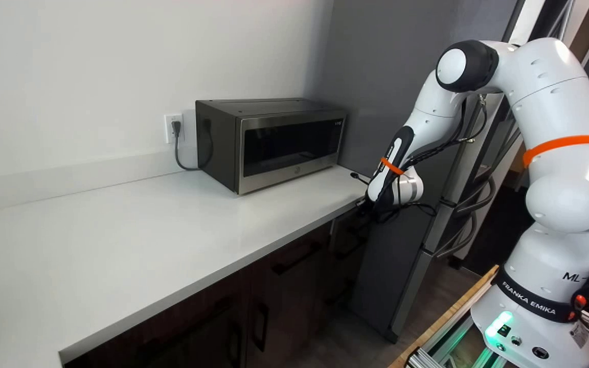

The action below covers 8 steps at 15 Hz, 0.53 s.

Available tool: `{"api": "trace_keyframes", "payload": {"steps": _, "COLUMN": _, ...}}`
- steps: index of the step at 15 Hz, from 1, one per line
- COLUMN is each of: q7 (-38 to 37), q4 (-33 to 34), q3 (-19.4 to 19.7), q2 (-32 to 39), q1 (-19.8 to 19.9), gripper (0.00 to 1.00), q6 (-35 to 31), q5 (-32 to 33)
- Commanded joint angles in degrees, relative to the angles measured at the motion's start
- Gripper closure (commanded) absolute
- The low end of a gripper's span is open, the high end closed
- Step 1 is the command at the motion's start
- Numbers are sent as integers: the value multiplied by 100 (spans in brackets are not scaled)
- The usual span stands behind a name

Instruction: Put the cups together, lay them down, and then close the drawer

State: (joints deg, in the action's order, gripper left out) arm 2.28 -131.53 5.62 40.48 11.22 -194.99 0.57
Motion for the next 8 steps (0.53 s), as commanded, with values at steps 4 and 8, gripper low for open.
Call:
{"api": "trace_keyframes", "payload": {"steps": 4, "q7": 150, "q4": -342, "q3": -196, "q2": -573, "q1": 257, "gripper": 100, "q6": 862, "q5": 276}}
{"api": "trace_keyframes", "payload": {"steps": 8, "q7": 407, "q4": -758, "q3": 48, "q2": -1266, "q1": 131, "gripper": 100, "q6": 1594, "q5": 328}}
